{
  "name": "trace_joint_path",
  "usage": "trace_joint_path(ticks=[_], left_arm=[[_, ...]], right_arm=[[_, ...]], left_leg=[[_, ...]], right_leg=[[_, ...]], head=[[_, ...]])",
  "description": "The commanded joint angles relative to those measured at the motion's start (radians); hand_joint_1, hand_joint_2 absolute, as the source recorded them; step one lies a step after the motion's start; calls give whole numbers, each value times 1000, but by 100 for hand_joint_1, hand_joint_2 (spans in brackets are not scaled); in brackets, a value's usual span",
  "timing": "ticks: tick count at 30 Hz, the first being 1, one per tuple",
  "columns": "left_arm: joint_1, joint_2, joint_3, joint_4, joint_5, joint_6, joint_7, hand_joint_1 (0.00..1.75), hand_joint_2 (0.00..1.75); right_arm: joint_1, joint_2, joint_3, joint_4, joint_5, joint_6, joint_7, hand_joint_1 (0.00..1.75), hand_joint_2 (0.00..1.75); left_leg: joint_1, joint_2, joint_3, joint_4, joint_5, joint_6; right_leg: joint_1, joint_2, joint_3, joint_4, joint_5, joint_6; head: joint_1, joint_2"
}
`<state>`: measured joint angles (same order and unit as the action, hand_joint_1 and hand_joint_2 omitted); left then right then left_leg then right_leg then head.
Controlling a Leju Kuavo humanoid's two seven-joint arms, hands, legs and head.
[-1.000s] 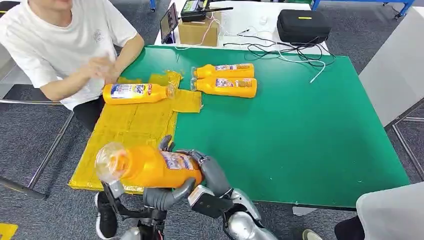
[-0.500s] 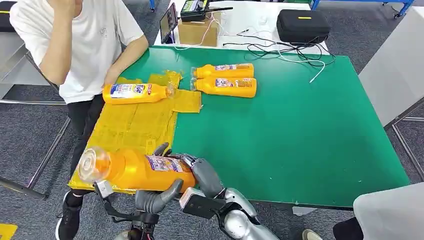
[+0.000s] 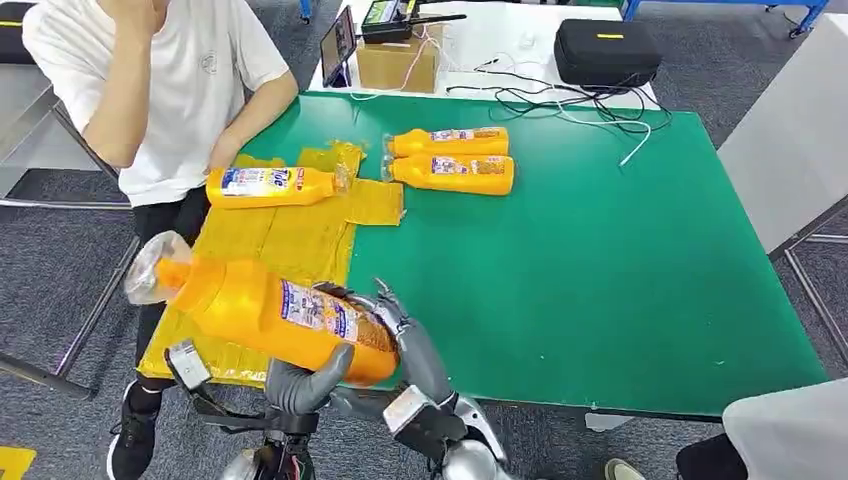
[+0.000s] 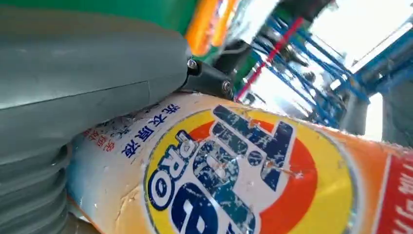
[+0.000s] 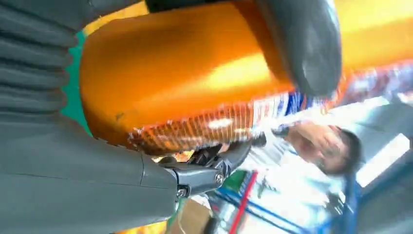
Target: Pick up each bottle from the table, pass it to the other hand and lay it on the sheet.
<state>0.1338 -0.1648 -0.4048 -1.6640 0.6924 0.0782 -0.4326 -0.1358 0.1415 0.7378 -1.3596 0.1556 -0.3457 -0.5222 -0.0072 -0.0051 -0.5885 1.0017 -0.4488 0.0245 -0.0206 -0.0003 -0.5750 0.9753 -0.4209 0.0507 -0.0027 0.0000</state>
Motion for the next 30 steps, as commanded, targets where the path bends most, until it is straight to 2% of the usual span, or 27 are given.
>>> trace_joint_path(ticks=[1, 2, 4, 5, 9, 13, 14, 17, 19, 21, 22, 24, 26, 30], left_arm=[[-40, 1, 14, 36, -134, 165, -56, 175, 175], [-55, -5, 23, 52, -153, 192, -69, 175, 175], [-80, -28, 55, 87, -132, 261, -11, 175, 175], [-87, -37, 47, 91, -182, 296, -30, 175, 175], [-93, -35, 41, 93, -209, 315, -32, 175, 175], [-93, -35, 41, 93, -209, 315, -32, 175, 175], [-97, -23, 35, 97, -280, 369, -55, 175, 175], [-128, -8, 111, 136, -387, 497, -86, 175, 175], [-184, 15, 184, 245, -535, 612, -93, 175, 175], [-263, 56, 223, 397, -577, 573, -17, 175, 175], [-297, 57, 252, 476, -763, 620, -39, 175, 175], [-347, 21, 363, 571, -1046, 620, -27, 175, 175], [-387, 20, 399, 650, -1214, 620, 60, 175, 175], [-431, 30, 412, 767, -1378, 620, 142, 175, 175]], right_arm=[[42, -17, -38, -140, 27, -138, -61, 0, 0], [49, -22, -39, -151, 32, -165, -74, 0, 0], [96, -28, -64, -210, 74, -307, -172, 0, 0], [116, -40, -62, -244, 96, -347, -176, 0, 0], [138, -32, -87, -272, 123, -352, -176, 0, 0], [138, -32, -87, -272, 123, -352, -176, 0, 0], [174, -4, -138, -288, 171, -352, -176, 0, 0], [209, 4, -186, -248, 40, -352, -176, 0, 0], [208, 8, -214, -215, 7, -352, -176, 0, 0], [210, 20, -238, -194, -6, -352, -176, 0, 0], [210, 17, -233, -186, -18, -352, -176, 0, 0], [219, 19, -249, -175, -62, -352, -176, 0, 0], [218, 9, -245, -146, -103, -341, -176, 0, 0], [218, 7, -241, -142, -135, -320, -176, 0, 0]], left_leg=[[3, 0, 5, 0, -2, -3], [2, -1, 2, 0, -1, -2], [2, -3, 2, 0, -1, -2], [1, -4, 1, 0, 0, -1], [2, -5, 2, 0, 0, -2], [2, 0, 4, 0, -1, -2], [2, -1, 3, 0, -1, -2], [1, -4, 3, -1, 0, -2], [2, -2, 5, -2, 0, -3], [1, -2, 4, -3, 1, -2], [1, -2, 6, -4, 1, -3], [1, -3, 6, -4, 2, -2], [2, -2, 6, -3, 1, -2], [2, 0, 5, -2, 1, -2]], right_leg=[[3, 0, 6, -1, -2, -4], [2, -1, 3, 0, -1, -2], [2, -3, 4, 0, -2, -3], [1, -4, 3, -1, -1, -2], [2, -6, 4, -1, -2, -2], [2, 0, 4, -1, -1, -2], [2, -2, 4, -1, -1, -2], [1, -4, 4, -2, -1, -2], [2, -2, 5, -3, -1, -3], [1, -2, 4, -3, 0, -2], [2, -3, 6, -4, 1, -3], [1, -3, 6, -3, 1, -3], [2, -2, 6, -4, 1, -3], [1, 0, 6, -2, 0, -2]], head=[[0, 0], [0, 0], [0, 0], [1, 0], [0, 0], [0, 0], [0, 0], [0, 0], [0, 0], [0, 0], [0, 0], [0, 0], [0, 0], [1, 0]])
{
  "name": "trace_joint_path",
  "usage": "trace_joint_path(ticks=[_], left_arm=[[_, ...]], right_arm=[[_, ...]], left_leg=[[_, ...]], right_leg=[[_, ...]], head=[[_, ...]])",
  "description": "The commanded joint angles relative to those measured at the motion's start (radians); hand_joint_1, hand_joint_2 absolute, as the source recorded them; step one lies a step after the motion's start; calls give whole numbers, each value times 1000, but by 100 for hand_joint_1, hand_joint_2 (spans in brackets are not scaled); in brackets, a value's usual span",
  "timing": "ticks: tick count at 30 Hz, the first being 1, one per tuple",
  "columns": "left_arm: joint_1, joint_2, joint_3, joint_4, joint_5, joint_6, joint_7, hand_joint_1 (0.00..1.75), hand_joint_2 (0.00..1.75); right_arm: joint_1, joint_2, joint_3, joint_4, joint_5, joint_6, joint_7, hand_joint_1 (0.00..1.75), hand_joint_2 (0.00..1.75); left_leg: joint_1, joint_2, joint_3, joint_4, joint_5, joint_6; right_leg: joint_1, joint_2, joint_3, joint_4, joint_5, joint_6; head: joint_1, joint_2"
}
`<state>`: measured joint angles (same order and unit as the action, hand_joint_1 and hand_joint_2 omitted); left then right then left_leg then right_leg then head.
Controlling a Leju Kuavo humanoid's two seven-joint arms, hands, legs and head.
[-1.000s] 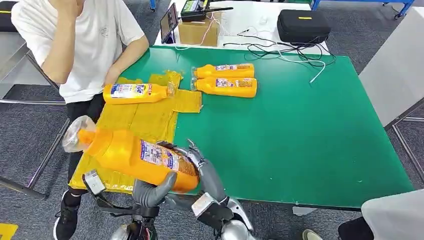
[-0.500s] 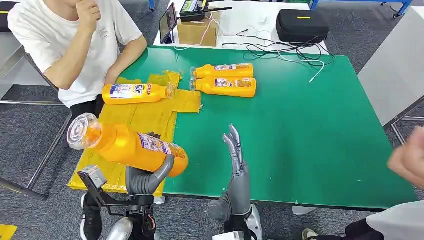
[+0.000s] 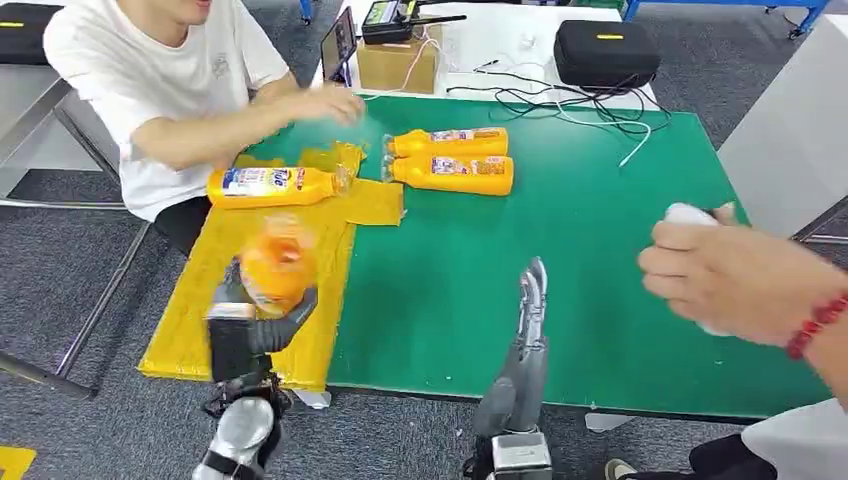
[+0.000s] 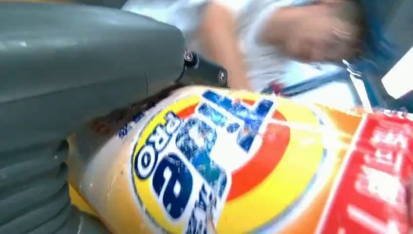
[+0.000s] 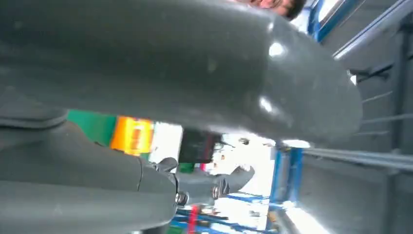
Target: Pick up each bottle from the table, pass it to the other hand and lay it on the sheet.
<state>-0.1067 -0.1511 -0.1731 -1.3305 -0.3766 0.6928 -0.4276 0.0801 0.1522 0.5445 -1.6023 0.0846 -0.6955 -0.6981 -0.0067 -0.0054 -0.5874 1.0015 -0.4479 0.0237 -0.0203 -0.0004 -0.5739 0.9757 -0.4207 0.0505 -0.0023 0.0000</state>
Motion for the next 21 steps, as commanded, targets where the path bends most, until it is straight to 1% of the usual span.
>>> trace_joint_path(ticks=[1, 3, 4, 5, 7, 8, 9, 12, 15, 17, 18, 19, 20, 21], left_arm=[[-214, 32, 181, 499, -424, 5, 206, 175, 175], [-268, 70, 192, 639, -571, 5, 278, 175, 175], [-286, 94, 175, 684, -683, 5, 338, 175, 175], [-330, 97, 185, 787, -684, -3, 346, 175, 175], [-369, 111, 148, 864, -745, -3, 372, 175, 175], [-384, 112, 133, 890, -777, -22, 420, 175, 175], [-395, 103, 129, 900, -786, -55, 440, 175, 175], [-404, 89, 129, 904, -788, -86, 478, 175, 175], [-412, 86, 129, 936, -797, -144, 535, 175, 175], [-407, 87, 129, 936, -797, -140, 536, 175, 175], [-411, 87, 128, 953, -794, -193, 540, 138, 175], [-411, 87, 128, 953, -794, -193, 540, 40, 175], [-409, 86, 125, 957, -789, -232, 523, 9, 175], [-405, 88, 116, 957, -784, -286, 500, 0, 175]], right_arm=[[-1, -9, -45, 113, -85, 56, 0, 0, 0], [-12, -5, -49, 124, -99, 85, 0, 0, 0], [-19, -6, -45, 130, -94, 95, 0, 0, 0], [-32, 0, -46, 149, -93, 116, 7, 0, 0], [-44, 10, -48, 170, -92, 134, 10, 0, 0], [-48, 14, -49, 178, -94, 139, 11, 0, 0], [-50, 17, -52, 185, -105, 156, 19, 0, 0], [-53, 23, -60, 201, -109, 168, 25, 0, 0], [-56, 28, -71, 218, -112, 176, 28, 0, 0], [-58, 27, -73, 218, -112, 178, 28, 0, 0], [-56, 30, -81, 214, -111, 179, 28, 0, 0], [-56, 30, -81, 214, -111, 179, 28, 0, 0], [-55, 31, -88, 208, -112, 183, 30, 0, 0], [-43, 52, -107, 194, -107, 183, 29, 0, 0]], left_leg=[[2, 0, 5, -2, 0, -2], [1, 1, 5, -3, 0, -2], [2, 0, 6, -3, 0, -2], [1, -1, 6, -4, 1, -3], [1, 0, 6, -3, 0, -3], [1, 0, 5, -2, 0, -3], [2, 1, 3, -2, 0, -2], [2, -1, 2, 0, 0, -2], [1, 0, 4, -1, 0, -2], [1, 1, 5, -2, 0, -2], [1, 0, 6, -2, 0, -2], [1, -1, 8, -1, 0, -2], [1, 0, 9, -2, 1, -2], [1, -1, 10, -2, 1, -2]], right_leg=[[2, 0, 6, -3, 0, -2], [1, 1, 5, -3, 0, -2], [2, 0, 6, -3, 0, -3], [2, -2, 7, -4, 0, -3], [2, 1, 6, -3, 1, -3], [2, 0, 5, -2, 1, -3], [2, 1, 3, -2, 1, -3], [2, -1, 2, -1, 0, -2], [1, 0, 5, -2, 1, -2], [1, 1, 6, -2, 1, -2], [1, 1, 7, -1, 1, -2], [1, 0, 9, -1, 0, -2], [2, 1, 10, -2, 1, -3], [1, 1, 11, -2, 1, -3]], head=[[0, 0], [0, 0], [0, 0], [0, 0], [0, 0], [0, 0], [0, 0], [0, 0], [0, 0], [0, 0], [0, 0], [0, 0], [0, 0], [0, 0]])
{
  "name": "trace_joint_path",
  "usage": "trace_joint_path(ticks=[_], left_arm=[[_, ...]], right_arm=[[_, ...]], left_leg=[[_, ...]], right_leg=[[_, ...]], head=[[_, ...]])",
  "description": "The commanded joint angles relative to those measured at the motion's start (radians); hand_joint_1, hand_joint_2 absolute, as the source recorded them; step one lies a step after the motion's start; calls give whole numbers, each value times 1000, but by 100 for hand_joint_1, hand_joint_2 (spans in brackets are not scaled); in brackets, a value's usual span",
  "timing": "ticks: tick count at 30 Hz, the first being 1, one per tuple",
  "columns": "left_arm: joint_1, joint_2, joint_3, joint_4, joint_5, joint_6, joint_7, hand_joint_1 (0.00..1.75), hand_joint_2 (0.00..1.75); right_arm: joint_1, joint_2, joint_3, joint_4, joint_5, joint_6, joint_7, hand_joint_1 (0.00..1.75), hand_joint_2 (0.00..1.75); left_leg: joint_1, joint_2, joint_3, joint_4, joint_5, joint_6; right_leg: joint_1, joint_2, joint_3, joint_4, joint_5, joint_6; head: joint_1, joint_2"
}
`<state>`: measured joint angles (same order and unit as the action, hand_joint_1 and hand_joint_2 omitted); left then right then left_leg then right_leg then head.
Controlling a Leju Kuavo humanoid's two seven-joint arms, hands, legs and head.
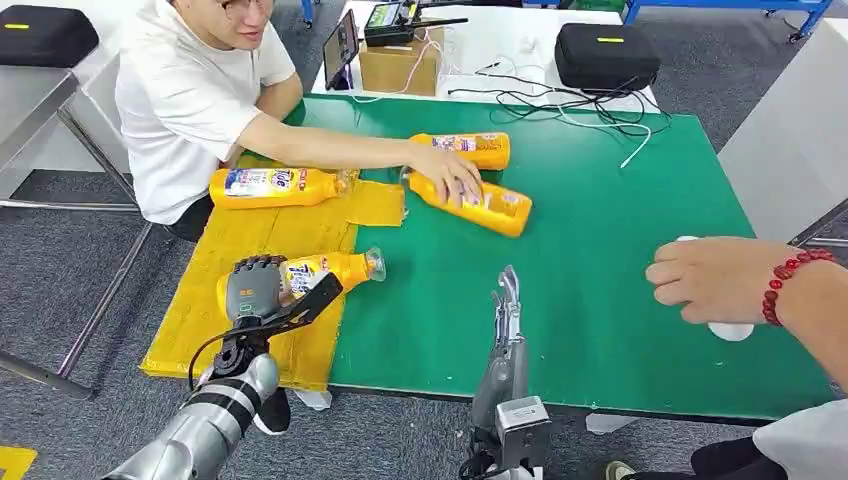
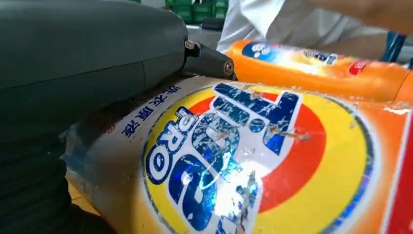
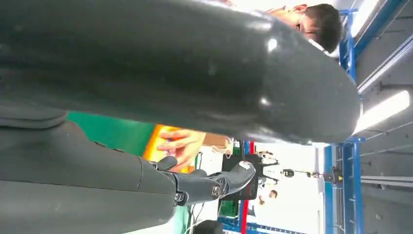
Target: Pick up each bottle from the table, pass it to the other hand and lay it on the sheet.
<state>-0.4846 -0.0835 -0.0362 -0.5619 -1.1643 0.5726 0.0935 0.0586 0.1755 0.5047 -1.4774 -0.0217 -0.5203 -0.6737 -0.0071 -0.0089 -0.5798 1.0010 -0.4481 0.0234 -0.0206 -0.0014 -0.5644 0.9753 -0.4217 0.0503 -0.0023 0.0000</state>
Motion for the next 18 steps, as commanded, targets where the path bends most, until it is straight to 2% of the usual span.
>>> trace_joint_path(ticks=[1, 4, 5, 7, 8, 10, 13, 14, 16, 17, 18], left_arm=[[-23, 19, -24, 191, 16, -224, -42, 0, 0], [-7, 17, -23, 168, 71, -315, -98, 0, 0], [-4, 17, -23, 163, 79, -327, -106, 0, 0], [8, 14, -17, 136, 155, -409, -168, 0, 0], [10, 13, -12, 130, 174, -423, -183, 0, 0], [41, -2, 3, 65, 324, -516, -294, 0, 0], [71, -16, -3, -13, 464, -579, -347, 0, 0], [78, -16, -23, -41, 497, -583, -341, 0, 0], [96, -35, -20, -111, 614, -547, -386, 0, 0], [106, -43, -47, -160, 683, -517, -384, 0, 0], [116, -58, -40, -200, 731, -440, -426, 0, 175]], right_arm=[[-14, 35, -71, 54, 15, 11, 13, 0, 0], [-6, 44, -89, 43, 37, 21, 34, 0, 0], [-8, 44, -92, 49, 38, 24, 34, 0, 0], [-8, 48, -100, 54, 43, 41, 29, 0, 0], [-8, 48, -101, 55, 44, 42, 29, 0, 0], [-4, 46, -103, 54, 42, 56, 25, 0, 0], [2, 40, -107, 49, 42, 60, 15, 0, 0], [4, 39, -113, 45, 43, 56, 14, 0, 0], [6, 37, -123, 38, 44, 49, 14, 0, 0], [7, 35, -128, 34, 48, 43, 9, 0, 0], [8, 33, -128, 32, 56, 36, 3, 0, 0]], left_leg=[[2, 3, 2, -2, 2, -3], [2, 4, 3, -2, 3, -3], [1, 1, 8, -1, 1, -2], [1, -1, 9, -2, 2, -2], [2, 0, 9, -2, 2, -3], [1, -4, 10, -4, 4, -3], [-1, -13, 17, -4, 3, -2], [0, -14, 16, -4, 4, -2], [-2, -25, 19, -1, 2, -1], [-2, -25, 22, -1, 1, -1], [-2, -21, 17, -1, 2, -1]], right_leg=[[2, 3, 2, -2, 3, -3], [3, 4, 1, -2, 4, -4], [1, 2, 6, -1, 1, -2], [1, -1, 5, -1, 0, -4], [2, 1, -1, -2, 1, -4], [2, -4, 1, -4, -1, -6], [-1, -12, 9, -2, -4, -4], [0, -14, 9, -3, -3, -4], [-3, -23, 15, -1, -10, 0], [-3, -24, 18, -1, -12, -2], [-2, -20, 12, -2, -9, -3]], head=[[0, 0], [0, 0], [0, 0], [-1, 0], [0, 0], [0, 0], [-1, 0], [0, 0], [0, 0], [0, 0], [0, 0]])
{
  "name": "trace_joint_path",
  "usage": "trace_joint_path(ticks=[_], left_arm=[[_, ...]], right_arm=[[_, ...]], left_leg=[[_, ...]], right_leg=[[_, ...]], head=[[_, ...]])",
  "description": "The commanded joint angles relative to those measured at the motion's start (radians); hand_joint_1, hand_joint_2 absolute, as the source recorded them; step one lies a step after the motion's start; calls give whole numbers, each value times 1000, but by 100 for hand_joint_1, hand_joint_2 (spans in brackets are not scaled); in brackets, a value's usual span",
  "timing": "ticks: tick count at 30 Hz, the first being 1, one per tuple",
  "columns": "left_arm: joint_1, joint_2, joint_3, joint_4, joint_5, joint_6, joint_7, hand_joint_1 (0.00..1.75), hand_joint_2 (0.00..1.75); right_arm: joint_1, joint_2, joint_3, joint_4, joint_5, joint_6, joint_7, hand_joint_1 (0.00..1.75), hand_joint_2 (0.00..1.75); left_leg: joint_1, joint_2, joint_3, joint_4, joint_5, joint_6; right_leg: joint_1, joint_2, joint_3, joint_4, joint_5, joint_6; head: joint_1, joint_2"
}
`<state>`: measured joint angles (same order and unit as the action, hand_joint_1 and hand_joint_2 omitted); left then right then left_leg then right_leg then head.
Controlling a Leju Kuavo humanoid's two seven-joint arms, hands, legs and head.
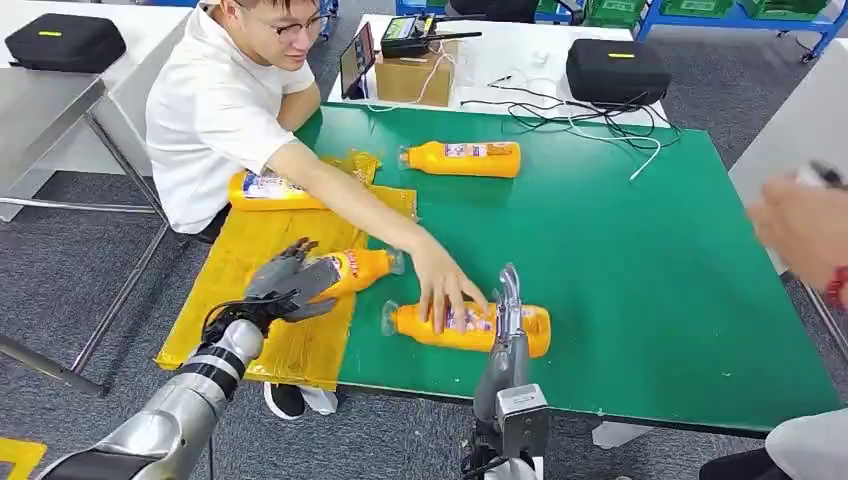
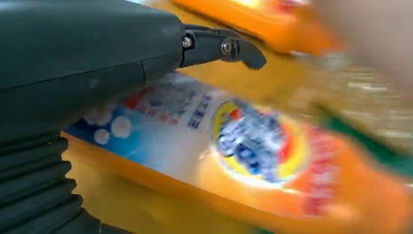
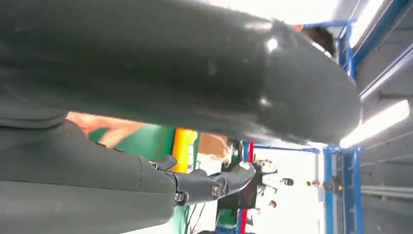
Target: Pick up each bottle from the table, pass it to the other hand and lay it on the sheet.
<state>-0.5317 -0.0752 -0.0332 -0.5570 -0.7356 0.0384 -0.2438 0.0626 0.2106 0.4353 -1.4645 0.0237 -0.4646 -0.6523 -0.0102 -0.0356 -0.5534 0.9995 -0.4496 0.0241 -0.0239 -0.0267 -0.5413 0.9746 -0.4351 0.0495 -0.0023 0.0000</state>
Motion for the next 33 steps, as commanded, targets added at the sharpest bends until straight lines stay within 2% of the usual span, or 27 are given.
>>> trace_joint_path(ticks=[1, 2, 3, 4, 6, 7, 9, 10, 12, 13, 15, 17, 24, 25, 26, 27, 28, 29, 31, 32, 33], left_arm=[[176, -81, -79, -275, 313, 234, -171, 0, 175], [181, -79, -101, -303, 322, 239, -144, 0, 175], [191, -75, -129, -355, 290, 379, -199, 0, 175], [205, -111, -104, -454, 419, 439, -305, 0, 175], [215, -99, -158, -538, 425, 454, -229, 0, 175], [224, -115, -155, -628, 519, 493, -312, 0, 175], [221, -100, -201, -700, 523, 529, -277, 0, 175], [223, -97, -213, -749, 557, 558, -341, 0, 175], [232, -88, -245, -845, 594, 582, -347, 0, 175], [250, -105, -242, -898, 632, 612, -370, 0, 175], [270, -99, -276, -943, 626, 642, -344, 0, 175], [329, -160, -231, -972, 532, 660, -411, 0, 175], [340, -163, -230, -969, 536, 660, -425, 0, 175], [356, -180, -213, -973, 503, 660, -454, 0, 175], [412, -183, -236, -997, 467, 660, -449, 0, 175], [469, -180, -257, -1025, 444, 660, -448, 0, 175], [525, -184, -268, -1045, 419, 660, -449, 0, 175], [599, -167, -316, -1050, 385, 660, -422, 0, 175], [671, -162, -345, -1039, 423, 660, -420, 0, 175], [681, -140, -368, -1019, 458, 660, -392, 0, 175], [686, -142, -344, -1003, 491, 660, -396, 0, 175]], right_arm=[[8, -3, -56, 13, 13, -27, -19, 0, 0], [9, -4, -54, 12, 14, -31, -19, 0, 0], [10, -4, -49, 10, 13, -33, -27, 0, 0], [14, -6, -37, 2, 4, -25, -38, 0, 0], [18, -8, -24, -6, 5, -33, -37, 0, 0], [17, -13, -9, -7, 5, -37, -39, 0, 0], [13, -21, 11, 0, 8, -41, -42, 0, 0], [10, -24, 18, 5, 8, -44, -44, 0, 0], [6, -28, 26, 18, 9, -51, -46, 0, 0], [4, -35, 29, 26, 31, -72, -46, 0, 0], [3, -45, 32, 36, 57, -101, -46, 0, 0], [-11, -105, 65, 65, 175, -134, -40, 0, 0], [-7, -112, 56, 62, 175, -127, -44, 0, 0], [-28, -157, 94, 84, 352, -169, -14, 0, 0], [-45, -224, 100, 122, 615, -205, 126, 0, 175], [-54, -263, 74, 150, 728, -210, 196, 0, 175], [-59, -289, 36, 173, 779, -208, 230, 0, 175], [-53, -320, -54, 180, 930, -233, 286, 0, 175], [-46, -343, -150, 192, 917, -233, 290, 0, 175], [-52, -364, -186, 209, 1022, -225, 346, 0, 175], [-61, -388, -216, 210, 1060, -207, 375, 0, 175]], left_leg=[[1, 8, -5, 0, 0, -2], [1, 8, -4, 1, -1, -2], [2, 14, -7, 0, -1, -3], [1, 15, -5, 0, -2, -3], [3, 17, -13, 4, -2, -2], [3, 17, -16, 4, -1, -2], [2, 19, -22, 4, 0, -1], [3, 19, -23, 5, -1, -2], [4, 21, -24, 5, -2, -2], [4, 21, -24, 5, -2, -2], [5, 22, -26, 5, -2, -2], [4, 22, -26, 3, -2, -2], [3, 21, -27, 2, -1, -2], [3, 22, -27, 2, -1, -2], [4, 23, -27, 2, -1, -2], [3, 23, -26, 1, -1, -2], [4, 23, -25, 1, -1, -2], [3, 23, -24, -1, -1, -1], [1, 24, -21, -2, -1, 0], [2, 24, -21, -2, -2, -1], [1, 22, -24, -1, -1, 0]], right_leg=[[1, 7, -7, -1, 3, -2], [1, 7, -6, 0, 4, 0], [2, 11, -9, -1, 6, 0], [1, 11, 0, -1, 7, -1], [3, 13, -8, 1, 8, -1], [3, 13, -10, 2, 8, -2], [2, 15, -18, 2, 9, -1], [3, 15, -18, 2, 9, -1], [4, 17, -19, 2, 9, -1], [5, 17, -20, 2, 9, -2], [5, 18, -21, 2, 9, -2], [5, 18, -22, 1, 9, -2], [4, 17, -22, 0, 10, -1], [3, 18, -23, 0, 10, -1], [4, 19, -23, 0, 10, -2], [4, 19, -22, -2, 10, -1], [4, 19, -21, -2, 10, -1], [3, 19, -20, -4, 10, 0], [2, 20, -18, -5, 10, 0], [2, 20, -16, -6, 10, 0], [2, 18, -19, -4, 9, 1]], head=[[0, 0], [0, 0], [0, 0], [0, 0], [0, 0], [0, 0], [0, 0], [0, 0], [0, 0], [0, 0], [0, 0], [0, 0], [0, 0], [0, 0], [0, 0], [0, 0], [0, 0], [0, 0], [0, 0], [-1, 0], [0, 0]])
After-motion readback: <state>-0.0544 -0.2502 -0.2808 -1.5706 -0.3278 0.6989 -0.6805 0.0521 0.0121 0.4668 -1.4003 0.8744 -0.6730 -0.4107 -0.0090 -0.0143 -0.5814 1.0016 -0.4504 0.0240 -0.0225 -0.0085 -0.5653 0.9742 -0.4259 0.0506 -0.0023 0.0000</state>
